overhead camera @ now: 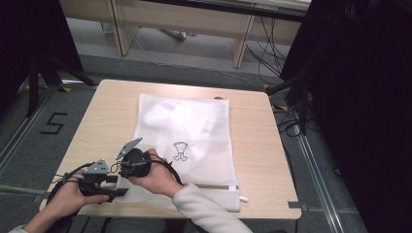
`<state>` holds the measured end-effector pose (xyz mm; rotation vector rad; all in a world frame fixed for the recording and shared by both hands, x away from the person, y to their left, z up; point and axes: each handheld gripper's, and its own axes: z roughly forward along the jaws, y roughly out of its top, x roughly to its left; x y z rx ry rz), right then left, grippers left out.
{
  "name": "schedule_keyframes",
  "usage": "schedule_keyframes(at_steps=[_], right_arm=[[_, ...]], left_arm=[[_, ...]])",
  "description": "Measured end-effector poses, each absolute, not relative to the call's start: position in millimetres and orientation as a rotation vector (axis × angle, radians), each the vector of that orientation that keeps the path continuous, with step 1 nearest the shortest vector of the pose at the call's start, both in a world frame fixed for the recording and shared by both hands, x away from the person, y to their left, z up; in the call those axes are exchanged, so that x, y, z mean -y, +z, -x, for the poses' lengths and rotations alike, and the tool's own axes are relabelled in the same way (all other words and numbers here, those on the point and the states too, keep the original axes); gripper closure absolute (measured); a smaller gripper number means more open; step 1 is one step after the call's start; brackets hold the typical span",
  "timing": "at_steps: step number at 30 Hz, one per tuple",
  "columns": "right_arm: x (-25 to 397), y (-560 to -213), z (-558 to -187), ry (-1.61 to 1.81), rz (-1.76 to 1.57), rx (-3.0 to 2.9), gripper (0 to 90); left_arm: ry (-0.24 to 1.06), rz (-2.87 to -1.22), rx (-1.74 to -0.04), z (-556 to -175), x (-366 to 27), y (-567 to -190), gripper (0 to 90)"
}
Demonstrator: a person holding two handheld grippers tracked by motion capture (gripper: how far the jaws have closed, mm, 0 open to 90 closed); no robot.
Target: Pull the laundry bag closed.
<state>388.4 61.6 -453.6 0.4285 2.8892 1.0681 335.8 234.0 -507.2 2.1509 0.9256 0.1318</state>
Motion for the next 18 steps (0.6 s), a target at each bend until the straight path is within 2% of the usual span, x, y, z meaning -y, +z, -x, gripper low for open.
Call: schedule_keyframes(at_steps=[4,5,7,10,12,18], right_arm=[[-61.2,-452.8,-388.6,1.067,-0.437,-2.888,81.9],[-60.2,-452.9,-389.0,1.053,-0.429,-2.884,81.9],[-59.7,-453.0,-389.3,1.046,-0.426,-2.881,81.9],[-59.7,-454.0,-391.5,1.055,-0.360,-2.870,81.9],[-57.9,-454.1,-389.4,1.037,-0.406,-2.884,81.9],[-53.6,-458.5,-387.4,1.018,-0.419,-2.924,81.9]], left_arm=[[0.092,-2.127,-0.921,-338.9,-233.6,-505.6,44.7],[0.078,-2.117,-0.930,-338.6,-232.7,-505.6,53.7],[0.025,-2.111,-0.944,-339.3,-231.8,-506.3,60.8],[0.047,-2.120,-0.960,-339.4,-230.6,-504.4,74.3],[0.036,-2.120,-0.951,-339.2,-229.6,-503.7,79.9],[0.026,-2.124,-0.965,-338.5,-228.8,-501.9,84.3]])
